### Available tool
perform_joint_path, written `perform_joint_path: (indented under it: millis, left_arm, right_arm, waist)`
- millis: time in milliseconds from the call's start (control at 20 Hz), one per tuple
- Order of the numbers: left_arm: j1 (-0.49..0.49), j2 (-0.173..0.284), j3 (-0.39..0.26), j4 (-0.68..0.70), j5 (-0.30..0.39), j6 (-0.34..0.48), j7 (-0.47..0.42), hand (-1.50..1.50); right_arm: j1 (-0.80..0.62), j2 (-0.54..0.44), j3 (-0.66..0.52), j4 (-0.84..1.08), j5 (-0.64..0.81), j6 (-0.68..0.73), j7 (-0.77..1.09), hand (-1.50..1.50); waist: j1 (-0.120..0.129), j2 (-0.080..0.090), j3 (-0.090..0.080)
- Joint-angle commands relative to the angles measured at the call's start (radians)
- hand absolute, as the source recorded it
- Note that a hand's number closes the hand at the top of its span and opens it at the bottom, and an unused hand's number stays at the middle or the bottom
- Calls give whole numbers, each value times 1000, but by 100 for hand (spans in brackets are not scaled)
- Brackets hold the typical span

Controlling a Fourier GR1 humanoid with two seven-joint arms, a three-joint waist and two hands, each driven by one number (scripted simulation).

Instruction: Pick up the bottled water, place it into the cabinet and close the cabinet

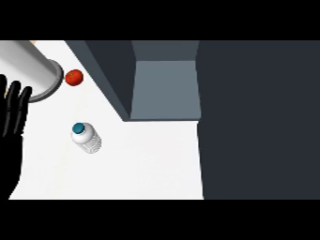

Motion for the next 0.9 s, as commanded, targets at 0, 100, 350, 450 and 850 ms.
perform_joint_path:
  millis: [0,100,350,450,850]
  left_arm:
    - [-5,-27,-16,43,-54,31,-18,-150]
    - [-48,-18,10,25,-121,95,31,-150]
    - [-44,-85,21,82,-156,217,229,-150]
    - [11,-86,-84,65,-199,302,237,-150]
    - [-13,-88,-247,-3,-348,434,404,-150]
  right_arm:
    - [10,-15,-49,50,-35,39,-46,-150]
    - [43,44,24,-29,-39,16,-32,-150]
    - [222,44,110,-72,-195,124,105,-150]
    - [229,17,95,-191,-240,116,208,-150]
    - [494,24,124,-414,-262,161,224,-150]
  waist:
    - [5,-22,-7]
    - [4,-23,-7]
    - [-11,-23,-6]
    - [-10,-26,-7]
    - [-7,-25,-7]
